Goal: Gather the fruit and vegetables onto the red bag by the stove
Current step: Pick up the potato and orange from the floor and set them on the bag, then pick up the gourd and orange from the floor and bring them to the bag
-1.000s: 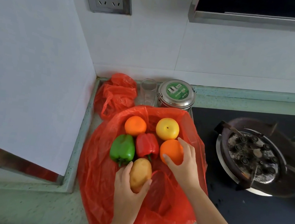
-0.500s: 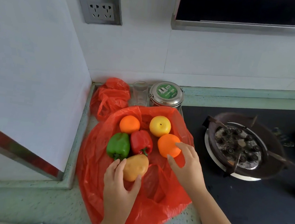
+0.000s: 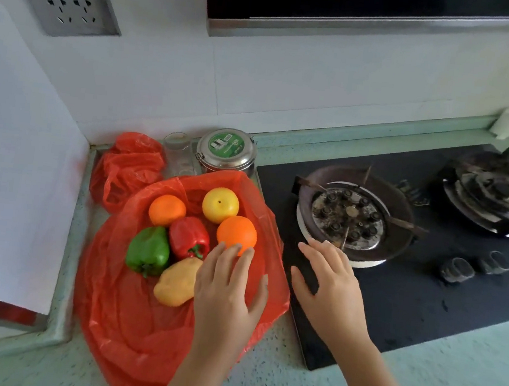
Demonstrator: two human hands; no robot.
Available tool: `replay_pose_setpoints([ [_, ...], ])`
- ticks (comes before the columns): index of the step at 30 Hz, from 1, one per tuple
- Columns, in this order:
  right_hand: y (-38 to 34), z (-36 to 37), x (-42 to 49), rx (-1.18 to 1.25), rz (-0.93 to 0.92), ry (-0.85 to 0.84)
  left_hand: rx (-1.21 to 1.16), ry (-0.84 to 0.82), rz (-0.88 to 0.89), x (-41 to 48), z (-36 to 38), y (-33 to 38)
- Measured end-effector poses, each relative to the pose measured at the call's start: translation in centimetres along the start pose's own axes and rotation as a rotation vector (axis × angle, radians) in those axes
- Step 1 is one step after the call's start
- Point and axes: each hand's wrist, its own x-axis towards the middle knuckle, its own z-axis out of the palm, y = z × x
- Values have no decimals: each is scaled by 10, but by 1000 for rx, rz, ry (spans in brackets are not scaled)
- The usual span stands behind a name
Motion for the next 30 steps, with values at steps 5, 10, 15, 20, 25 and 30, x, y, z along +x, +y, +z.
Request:
replay_pose_setpoints([
  [5, 25, -34, -18, -94, 72, 92, -29, -53, 92, 7, 17, 40],
  [10, 52, -72, -40, -133, 192, 177, -106, -129, 200, 12, 37, 89],
  [15, 85, -113, -69, -173, 309, 262, -217, -187, 333, 8, 59, 145],
  [20, 115, -153, -99, -243, 374, 354, -274, -248, 419, -1, 73, 204],
  [25, 152, -198, -133, -305, 410, 456, -320, -270, 499, -17, 86, 273],
  [30, 192, -251, -172, -340, 486, 532, -381, -282, 606, -42, 104, 345],
])
